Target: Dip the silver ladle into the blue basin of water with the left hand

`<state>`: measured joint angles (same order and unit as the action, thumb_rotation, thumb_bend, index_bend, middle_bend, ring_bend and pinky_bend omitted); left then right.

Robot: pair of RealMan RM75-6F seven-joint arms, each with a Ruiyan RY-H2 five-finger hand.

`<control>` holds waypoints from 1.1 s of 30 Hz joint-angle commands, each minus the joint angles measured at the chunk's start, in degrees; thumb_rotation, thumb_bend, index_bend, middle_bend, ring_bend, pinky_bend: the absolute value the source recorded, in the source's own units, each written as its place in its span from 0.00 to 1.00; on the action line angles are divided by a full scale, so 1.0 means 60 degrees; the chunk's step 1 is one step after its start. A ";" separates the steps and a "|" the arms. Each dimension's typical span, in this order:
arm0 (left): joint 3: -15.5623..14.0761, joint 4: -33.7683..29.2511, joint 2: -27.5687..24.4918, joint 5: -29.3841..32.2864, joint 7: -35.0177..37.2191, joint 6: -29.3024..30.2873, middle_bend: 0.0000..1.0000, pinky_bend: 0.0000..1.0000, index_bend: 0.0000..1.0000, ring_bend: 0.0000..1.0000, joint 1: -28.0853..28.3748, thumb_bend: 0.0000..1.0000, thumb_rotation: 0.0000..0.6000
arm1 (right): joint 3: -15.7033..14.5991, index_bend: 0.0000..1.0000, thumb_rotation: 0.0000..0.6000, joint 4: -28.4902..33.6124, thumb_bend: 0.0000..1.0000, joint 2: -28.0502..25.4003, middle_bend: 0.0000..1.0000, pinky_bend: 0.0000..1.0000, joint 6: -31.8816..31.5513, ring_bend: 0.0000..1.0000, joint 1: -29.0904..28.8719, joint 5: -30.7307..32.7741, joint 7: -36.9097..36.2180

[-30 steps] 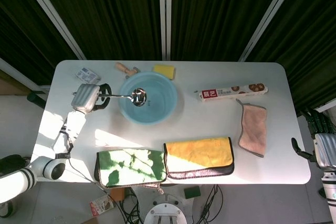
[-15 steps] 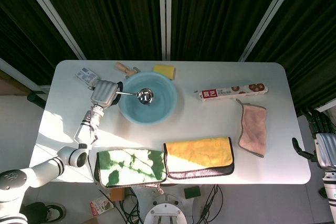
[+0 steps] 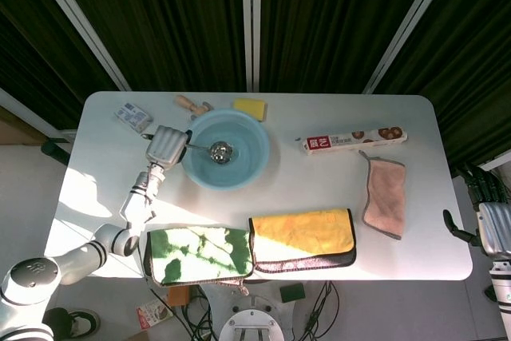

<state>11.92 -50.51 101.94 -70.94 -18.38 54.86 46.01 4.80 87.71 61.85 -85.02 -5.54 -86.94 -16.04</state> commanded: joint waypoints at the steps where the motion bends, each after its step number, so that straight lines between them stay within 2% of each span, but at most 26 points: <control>1: -0.0004 -0.0188 -0.0091 0.0098 -0.0131 -0.0160 0.70 0.85 0.87 0.78 0.0023 0.51 1.00 | 0.0014 0.10 1.00 -0.0001 0.42 -0.0001 0.00 0.00 0.0015 0.00 -0.0008 0.0025 -0.0008; 8: 0.0226 -0.1512 -0.0828 0.0950 -0.0803 -0.0950 0.70 0.85 0.87 0.78 0.0098 0.51 1.00 | 0.0039 0.10 1.00 -0.0007 0.42 -0.0007 0.00 0.00 0.0023 0.00 -0.0012 0.0070 -0.0051; 12: 0.0357 -0.2473 -0.1411 0.1917 -0.1408 -0.1668 0.70 0.85 0.87 0.78 0.0246 0.51 1.00 | 0.0041 0.10 1.00 -0.0004 0.42 -0.0013 0.00 0.00 0.0037 0.00 -0.0020 0.0073 -0.0074; 17: 0.0482 -0.3122 -0.1816 0.2874 -0.1855 -0.1857 0.70 0.85 0.87 0.78 0.0412 0.51 1.00 | 0.0049 0.10 1.00 -0.0010 0.42 -0.0022 0.00 0.00 0.0029 0.00 -0.0013 0.0087 -0.0109; 27: 0.0607 -0.4166 -0.2712 0.4271 -0.1813 -0.2295 0.70 0.86 0.87 0.79 0.0819 0.51 1.00 | 0.0066 0.10 1.00 -0.0021 0.42 -0.0020 0.00 0.00 0.0089 0.00 -0.0038 0.0136 -0.0118; 33: 0.0550 -0.4670 -0.3149 0.4616 -0.1612 -0.2338 0.70 0.86 0.87 0.79 0.1009 0.51 1.00 | 0.0076 0.10 1.00 -0.0025 0.42 -0.0009 0.00 0.00 0.0124 0.00 -0.0054 0.0165 -0.0094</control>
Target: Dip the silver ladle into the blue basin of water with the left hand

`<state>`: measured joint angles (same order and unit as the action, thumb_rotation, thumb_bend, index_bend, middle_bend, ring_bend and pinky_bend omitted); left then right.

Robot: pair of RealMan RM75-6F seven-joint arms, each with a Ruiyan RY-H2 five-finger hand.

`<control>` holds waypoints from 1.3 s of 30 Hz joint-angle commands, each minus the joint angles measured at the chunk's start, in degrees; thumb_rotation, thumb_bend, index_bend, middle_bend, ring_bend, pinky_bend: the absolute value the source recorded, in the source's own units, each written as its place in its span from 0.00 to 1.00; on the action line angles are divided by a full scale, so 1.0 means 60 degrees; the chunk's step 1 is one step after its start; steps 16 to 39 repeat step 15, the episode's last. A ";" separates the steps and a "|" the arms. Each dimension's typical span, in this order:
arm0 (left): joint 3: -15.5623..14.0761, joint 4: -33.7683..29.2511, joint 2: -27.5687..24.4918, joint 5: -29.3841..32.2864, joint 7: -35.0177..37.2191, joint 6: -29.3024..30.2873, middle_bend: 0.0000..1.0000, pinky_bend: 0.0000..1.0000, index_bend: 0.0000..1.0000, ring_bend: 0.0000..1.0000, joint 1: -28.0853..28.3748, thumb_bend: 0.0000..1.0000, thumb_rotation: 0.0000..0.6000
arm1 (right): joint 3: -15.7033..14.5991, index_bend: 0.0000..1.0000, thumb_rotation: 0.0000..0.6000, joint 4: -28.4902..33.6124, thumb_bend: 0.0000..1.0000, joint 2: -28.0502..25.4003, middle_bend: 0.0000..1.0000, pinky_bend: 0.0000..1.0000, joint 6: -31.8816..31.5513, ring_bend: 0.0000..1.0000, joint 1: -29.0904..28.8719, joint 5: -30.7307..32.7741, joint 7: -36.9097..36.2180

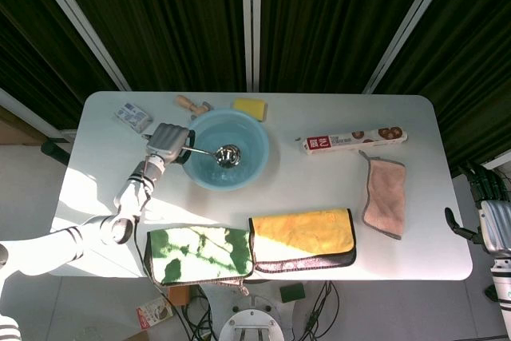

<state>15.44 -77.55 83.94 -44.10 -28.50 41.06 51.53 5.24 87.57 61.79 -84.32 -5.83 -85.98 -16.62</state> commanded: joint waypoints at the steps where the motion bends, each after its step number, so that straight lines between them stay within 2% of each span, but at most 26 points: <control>1: -0.0046 -0.0231 -0.0208 0.0201 0.0101 -0.0039 0.70 0.86 0.87 0.79 0.0119 0.51 1.00 | 0.0004 0.10 1.00 -0.0001 0.42 0.0002 0.00 0.00 0.0013 0.00 -0.0007 0.0008 0.0004; 15: -0.0395 -0.0968 -0.0901 0.1069 0.0140 -0.0007 0.70 0.86 0.87 0.79 0.0729 0.51 1.00 | -0.0002 0.10 1.00 0.0012 0.42 -0.0002 0.00 0.00 0.0011 0.00 -0.0004 0.0003 0.0022; 39: -0.0395 -0.0968 -0.0901 0.1069 0.0140 -0.0007 0.70 0.86 0.87 0.79 0.0729 0.51 1.00 | -0.0002 0.10 1.00 0.0012 0.42 -0.0002 0.00 0.00 0.0011 0.00 -0.0004 0.0003 0.0022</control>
